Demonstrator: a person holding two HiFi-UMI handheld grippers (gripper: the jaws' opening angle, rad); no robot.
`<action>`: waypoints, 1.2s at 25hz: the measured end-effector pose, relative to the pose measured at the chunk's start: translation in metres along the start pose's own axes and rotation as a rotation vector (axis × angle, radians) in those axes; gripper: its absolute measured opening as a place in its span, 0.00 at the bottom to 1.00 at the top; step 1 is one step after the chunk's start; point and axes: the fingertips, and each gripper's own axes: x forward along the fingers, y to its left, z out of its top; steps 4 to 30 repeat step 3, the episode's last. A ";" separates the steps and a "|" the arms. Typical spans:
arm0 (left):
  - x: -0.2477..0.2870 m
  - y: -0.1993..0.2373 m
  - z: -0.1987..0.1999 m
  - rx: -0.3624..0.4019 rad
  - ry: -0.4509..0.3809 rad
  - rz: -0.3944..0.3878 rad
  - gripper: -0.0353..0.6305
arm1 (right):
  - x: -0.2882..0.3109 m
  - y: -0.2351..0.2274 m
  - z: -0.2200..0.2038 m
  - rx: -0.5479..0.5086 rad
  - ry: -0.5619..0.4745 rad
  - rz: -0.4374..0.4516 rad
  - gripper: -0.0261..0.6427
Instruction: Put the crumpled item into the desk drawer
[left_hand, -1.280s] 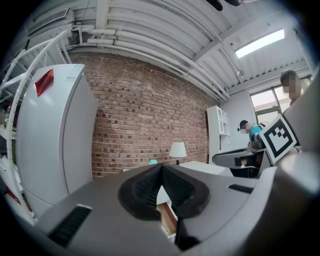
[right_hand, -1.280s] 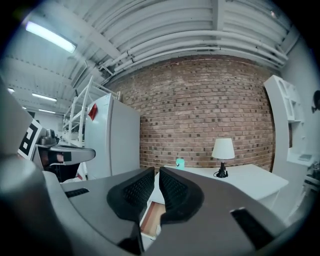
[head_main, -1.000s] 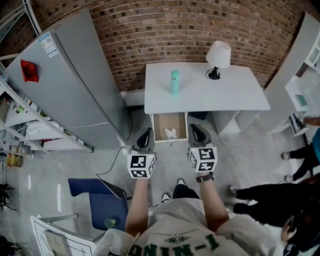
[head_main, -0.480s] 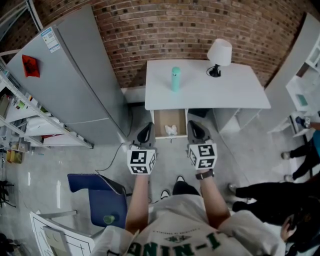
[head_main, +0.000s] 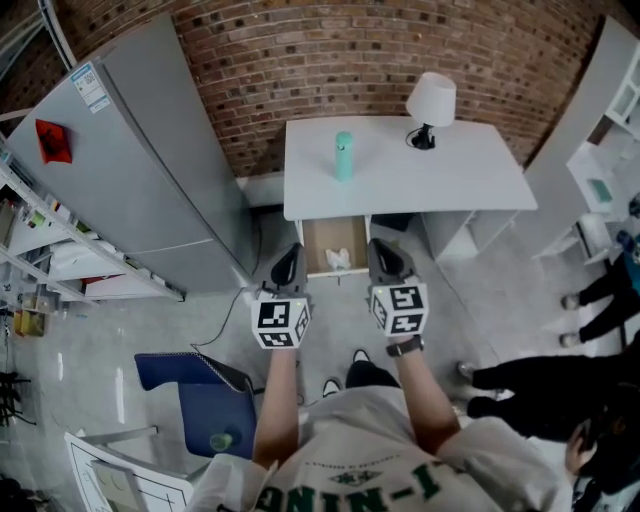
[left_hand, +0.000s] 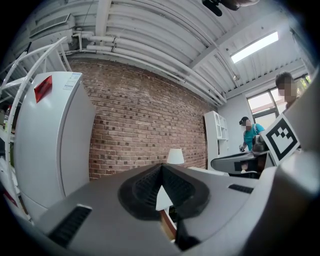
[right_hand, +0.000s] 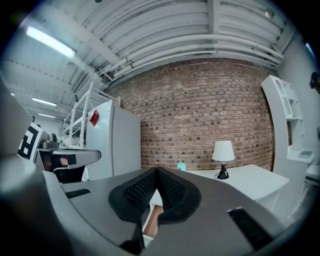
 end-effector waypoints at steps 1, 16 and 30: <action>0.000 0.001 0.000 -0.004 0.000 0.002 0.05 | 0.002 0.002 0.000 0.001 0.003 0.007 0.05; 0.001 0.003 -0.002 -0.013 0.002 0.008 0.05 | 0.005 0.005 0.001 0.006 0.007 0.023 0.05; 0.001 0.003 -0.002 -0.013 0.002 0.008 0.05 | 0.005 0.005 0.001 0.006 0.007 0.023 0.05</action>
